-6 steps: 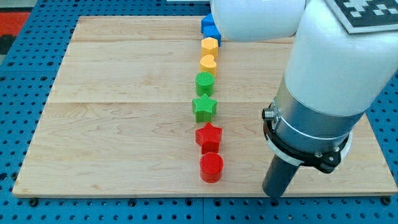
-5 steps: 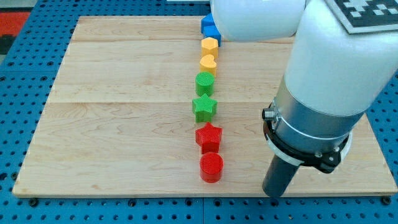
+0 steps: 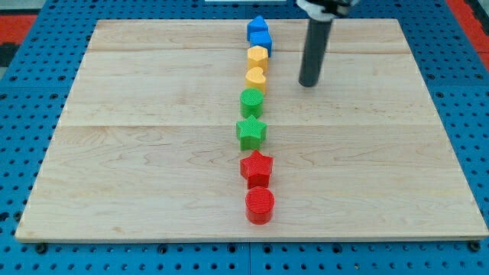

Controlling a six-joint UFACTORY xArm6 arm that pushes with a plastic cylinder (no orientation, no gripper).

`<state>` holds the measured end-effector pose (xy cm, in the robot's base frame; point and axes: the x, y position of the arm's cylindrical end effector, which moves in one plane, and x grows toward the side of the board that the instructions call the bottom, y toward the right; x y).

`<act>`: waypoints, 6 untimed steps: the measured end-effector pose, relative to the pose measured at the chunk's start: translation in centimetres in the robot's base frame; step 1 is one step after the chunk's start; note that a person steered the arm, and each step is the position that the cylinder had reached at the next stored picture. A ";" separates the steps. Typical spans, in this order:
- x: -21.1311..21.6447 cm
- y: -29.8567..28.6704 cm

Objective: Slide the yellow hexagon to top left

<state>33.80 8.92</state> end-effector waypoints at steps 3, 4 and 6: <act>-4.0 -7.0; -3.1 -13.8; -3.4 -20.1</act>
<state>30.40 -11.19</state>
